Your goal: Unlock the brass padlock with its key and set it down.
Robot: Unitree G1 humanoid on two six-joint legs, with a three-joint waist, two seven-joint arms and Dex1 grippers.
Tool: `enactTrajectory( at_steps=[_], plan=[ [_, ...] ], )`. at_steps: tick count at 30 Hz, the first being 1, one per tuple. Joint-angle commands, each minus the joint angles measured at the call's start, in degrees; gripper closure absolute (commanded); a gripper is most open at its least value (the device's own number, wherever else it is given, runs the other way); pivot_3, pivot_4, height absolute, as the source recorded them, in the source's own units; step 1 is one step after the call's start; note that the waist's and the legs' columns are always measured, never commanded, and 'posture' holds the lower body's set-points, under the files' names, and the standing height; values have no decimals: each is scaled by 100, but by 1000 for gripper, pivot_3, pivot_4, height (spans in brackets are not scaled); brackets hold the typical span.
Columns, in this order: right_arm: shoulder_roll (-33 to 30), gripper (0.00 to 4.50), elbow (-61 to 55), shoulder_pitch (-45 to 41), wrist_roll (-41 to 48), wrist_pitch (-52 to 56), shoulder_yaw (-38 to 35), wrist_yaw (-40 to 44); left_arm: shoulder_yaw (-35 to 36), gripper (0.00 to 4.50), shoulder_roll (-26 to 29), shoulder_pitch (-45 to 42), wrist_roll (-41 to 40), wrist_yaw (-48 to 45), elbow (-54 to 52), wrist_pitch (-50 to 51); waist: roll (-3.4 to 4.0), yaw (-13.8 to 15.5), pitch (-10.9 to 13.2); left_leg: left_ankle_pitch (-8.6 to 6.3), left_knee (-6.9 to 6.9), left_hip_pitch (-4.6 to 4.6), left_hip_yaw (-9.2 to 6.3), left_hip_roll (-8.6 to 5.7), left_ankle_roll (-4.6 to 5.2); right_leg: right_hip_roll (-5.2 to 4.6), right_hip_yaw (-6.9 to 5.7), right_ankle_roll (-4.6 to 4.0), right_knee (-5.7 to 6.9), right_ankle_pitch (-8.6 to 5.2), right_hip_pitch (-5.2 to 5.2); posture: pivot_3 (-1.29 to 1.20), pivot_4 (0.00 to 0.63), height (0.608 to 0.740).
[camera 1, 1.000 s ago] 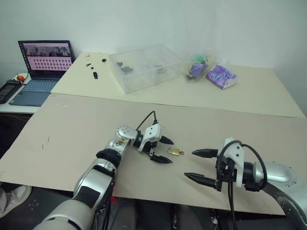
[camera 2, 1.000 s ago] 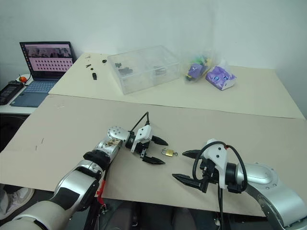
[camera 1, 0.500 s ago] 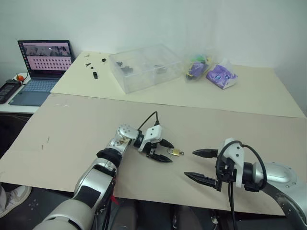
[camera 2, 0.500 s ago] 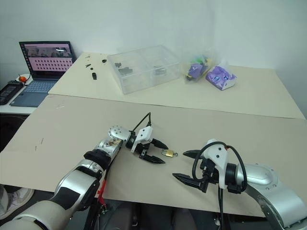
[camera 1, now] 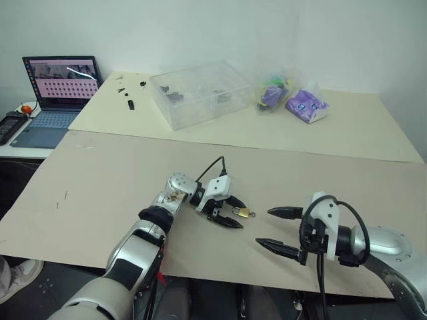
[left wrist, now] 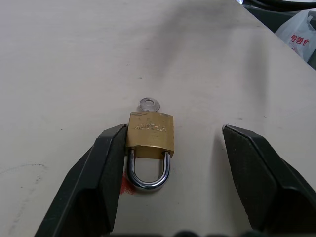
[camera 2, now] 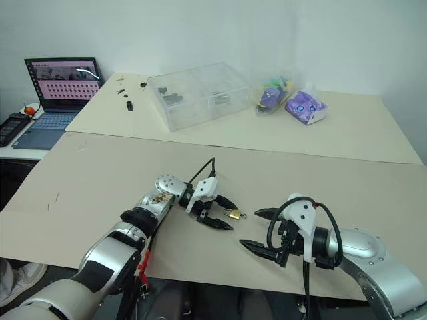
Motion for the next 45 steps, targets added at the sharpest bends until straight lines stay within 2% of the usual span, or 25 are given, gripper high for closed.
enactTrajectory(
  at_steps=[1,8,11,15,16,23,26,29,32,37,41,45],
  plan=[
    [44,0,-195,-27,104,-7,-101,-36,-129,1270,-103,-66,87,-7,-101,23,0,-1,0,0,0,0,0,0,0,0,0,0,0,0,0,0,150,726],
    [71,0,-175,-50,81,-10,-78,-67,-122,1270,-87,-74,113,5,-93,-5,0,-2,0,0,0,0,0,0,0,0,0,0,0,0,0,0,150,726],
    [69,0,-168,-53,62,-15,-72,-76,-124,2063,-80,-77,117,3,-90,-24,0,-11,0,0,0,0,0,1,0,0,0,0,0,0,-1,0,150,726],
    [71,0,-162,-46,49,-25,-71,-88,-120,3529,-74,-87,108,22,-98,-31,0,-43,0,0,0,0,1,4,1,4,0,-2,1,-1,-4,0,150,726],
    [71,0,-166,-37,51,-28,-73,-89,-119,3661,-72,-86,105,22,-109,-28,0,-43,0,0,0,0,1,5,1,5,0,-4,1,-2,-4,0,150,726],
    [83,0,-123,-114,4,-47,6,-113,-64,3660,-11,-58,86,151,-238,-2,0,-43,0,1,0,0,1,5,2,5,0,-4,2,-4,-4,0,150,726],
    [137,0,-4,-342,-277,-65,164,-314,107,3660,246,52,-71,205,-667,151,0,-68,1,1,0,0,1,6,2,5,0,-4,4,-3,-7,0,150,726],
    [78,0,217,-612,-1167,-339,630,-603,346,3660,792,214,-271,218,-1568,541,-5,-195,3,1,0,-3,2,12,2,8,0,-4,9,-3,-15,0,150,726],
    [210,0,378,-975,-1825,-656,986,-850,604,3660,1486,522,-576,140,-2946,1357,-2,-247,5,1,0,-4,4,19,2,13,0,-9,17,-3,-27,0,150,726],
    [16,0,392,-1375,-2995,-1419,1621,-790,937,3660,2603,1072,-1078,89,-4766,2630,1,-323,6,3,-4,-18,15,25,4,16,9,-24,39,-10,-60,0,150,726],
    [128,0,733,-2054,-4837,-3339,2232,-1470,1238,3660,3331,1323,-1736,44,-5775,3932,-1,-319,7,3,-3,-22,23,24,3,14,9,-27,48,-18,-74,0,150,726],
    [218,0,1245,-2192,-6093,-5243,2644,-2182,1425,3660,3495,1354,-2243,273,-6073,4663,-3,-277,9,4,-4,-21,22,25,0,13,3,-29,55,-24,-79,0,150,726]
  ],
)
